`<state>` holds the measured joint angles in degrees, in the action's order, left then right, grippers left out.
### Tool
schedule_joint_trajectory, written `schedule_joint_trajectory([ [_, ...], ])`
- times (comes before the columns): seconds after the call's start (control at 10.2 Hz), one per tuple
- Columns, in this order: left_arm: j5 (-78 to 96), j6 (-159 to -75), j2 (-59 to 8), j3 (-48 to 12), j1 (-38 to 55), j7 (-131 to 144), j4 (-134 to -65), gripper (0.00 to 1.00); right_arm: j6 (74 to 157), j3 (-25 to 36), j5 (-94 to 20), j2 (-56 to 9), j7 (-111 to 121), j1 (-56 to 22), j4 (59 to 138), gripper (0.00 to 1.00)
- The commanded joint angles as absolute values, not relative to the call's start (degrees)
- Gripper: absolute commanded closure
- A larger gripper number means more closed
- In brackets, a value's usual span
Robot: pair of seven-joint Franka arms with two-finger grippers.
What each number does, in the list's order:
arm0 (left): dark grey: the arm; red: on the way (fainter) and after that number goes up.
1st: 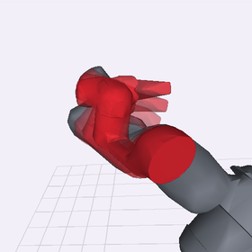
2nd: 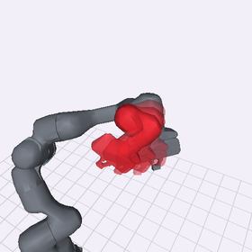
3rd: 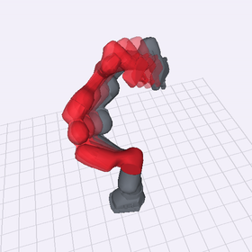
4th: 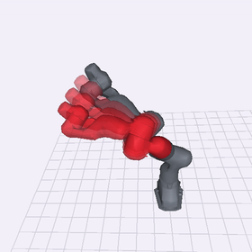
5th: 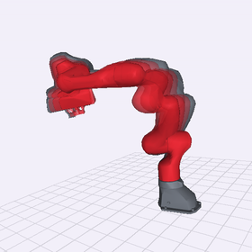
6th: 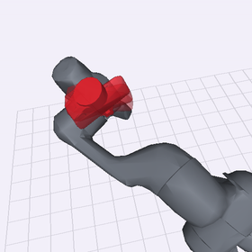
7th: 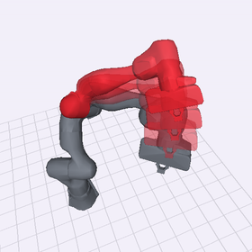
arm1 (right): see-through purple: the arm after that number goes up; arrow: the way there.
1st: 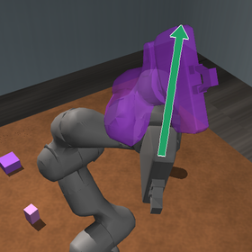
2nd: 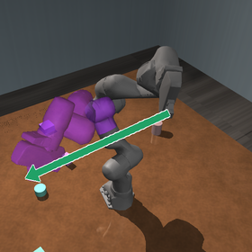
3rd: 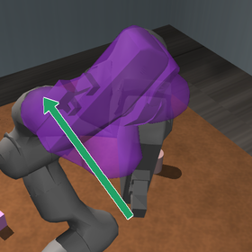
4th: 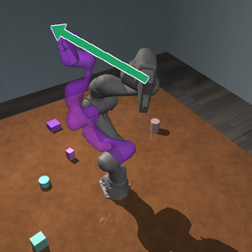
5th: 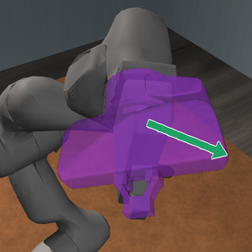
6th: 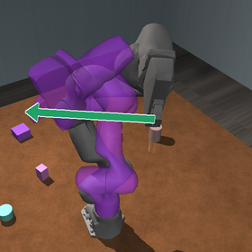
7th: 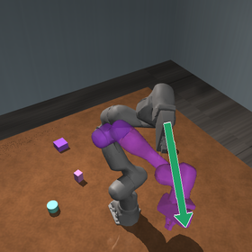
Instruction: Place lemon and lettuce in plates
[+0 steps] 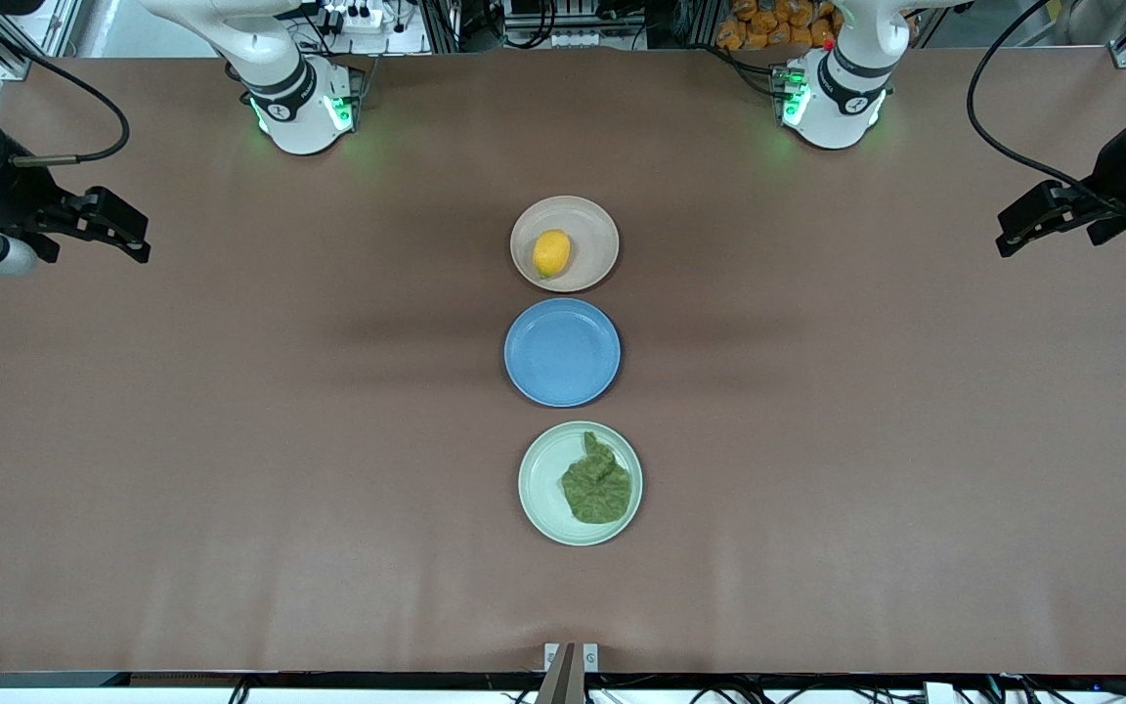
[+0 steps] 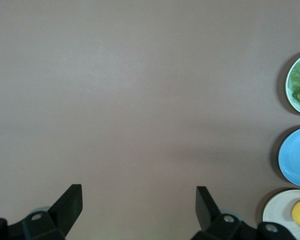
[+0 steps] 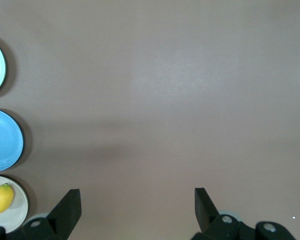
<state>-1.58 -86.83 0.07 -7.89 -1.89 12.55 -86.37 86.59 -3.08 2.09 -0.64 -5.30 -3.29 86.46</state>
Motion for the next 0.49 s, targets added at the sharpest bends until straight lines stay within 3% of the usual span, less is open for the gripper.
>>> schedule_joint_trajectory([
  [0.0,-0.4,-86.8,-0.4,-8.1,-2.0,11.2,-85.4,0.00,87.2,-3.5,3.2,-0.3,1.8,-2.5,86.7,0.00],
  [0.39,-0.4,-87.1,-0.4,-8.0,-2.0,11.2,-85.3,0.00,87.5,-3.5,3.1,-0.3,2.0,-2.5,86.7,0.00],
])
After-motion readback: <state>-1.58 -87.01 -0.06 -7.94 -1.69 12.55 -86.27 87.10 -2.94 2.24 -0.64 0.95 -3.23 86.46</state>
